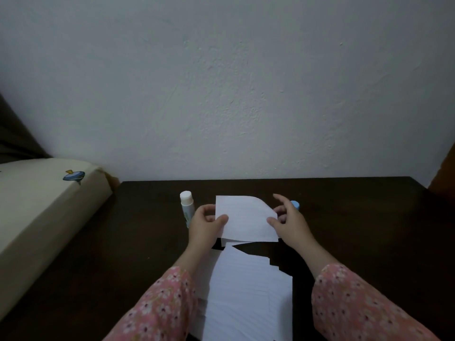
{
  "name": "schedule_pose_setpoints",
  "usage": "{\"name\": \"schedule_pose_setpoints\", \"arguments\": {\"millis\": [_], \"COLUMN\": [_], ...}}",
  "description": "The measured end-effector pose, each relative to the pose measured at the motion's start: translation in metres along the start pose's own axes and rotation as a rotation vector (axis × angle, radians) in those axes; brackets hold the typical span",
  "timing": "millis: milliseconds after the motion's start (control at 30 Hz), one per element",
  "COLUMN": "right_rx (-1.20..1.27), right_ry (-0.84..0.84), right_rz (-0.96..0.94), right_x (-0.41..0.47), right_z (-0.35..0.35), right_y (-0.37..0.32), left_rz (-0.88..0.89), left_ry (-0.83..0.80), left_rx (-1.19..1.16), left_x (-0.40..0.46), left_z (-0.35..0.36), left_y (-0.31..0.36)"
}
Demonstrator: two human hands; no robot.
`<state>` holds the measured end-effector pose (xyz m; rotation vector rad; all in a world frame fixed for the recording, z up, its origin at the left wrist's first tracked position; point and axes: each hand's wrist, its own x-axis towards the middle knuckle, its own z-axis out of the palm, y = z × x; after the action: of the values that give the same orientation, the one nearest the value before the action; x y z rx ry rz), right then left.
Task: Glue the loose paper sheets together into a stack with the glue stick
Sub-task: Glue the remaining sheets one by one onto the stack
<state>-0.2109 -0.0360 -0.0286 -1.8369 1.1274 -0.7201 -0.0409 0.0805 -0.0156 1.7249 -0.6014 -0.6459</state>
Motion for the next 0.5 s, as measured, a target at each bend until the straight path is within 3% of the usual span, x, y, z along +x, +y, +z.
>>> {"name": "schedule_pose_setpoints", "arguments": {"millis": [133, 233, 500], "right_rx": [0.066, -0.006, -0.066], "right_ry": [0.076, 0.036, 0.097], "right_rz": [0.117, 0.114, 0.059], "right_x": [0.007, 0.010, 0.010], "right_z": [0.002, 0.003, 0.011], "right_y": [0.005, 0.007, 0.014], "left_rz": [-0.001, -0.016, 0.065], "left_ry": [0.002, 0.016, 0.024], "left_rx": [-0.046, -0.059, 0.206], "left_x": [0.001, 0.002, 0.005], "left_z": [0.006, 0.010, 0.007], "left_y": [0.000, 0.000, -0.017]}}
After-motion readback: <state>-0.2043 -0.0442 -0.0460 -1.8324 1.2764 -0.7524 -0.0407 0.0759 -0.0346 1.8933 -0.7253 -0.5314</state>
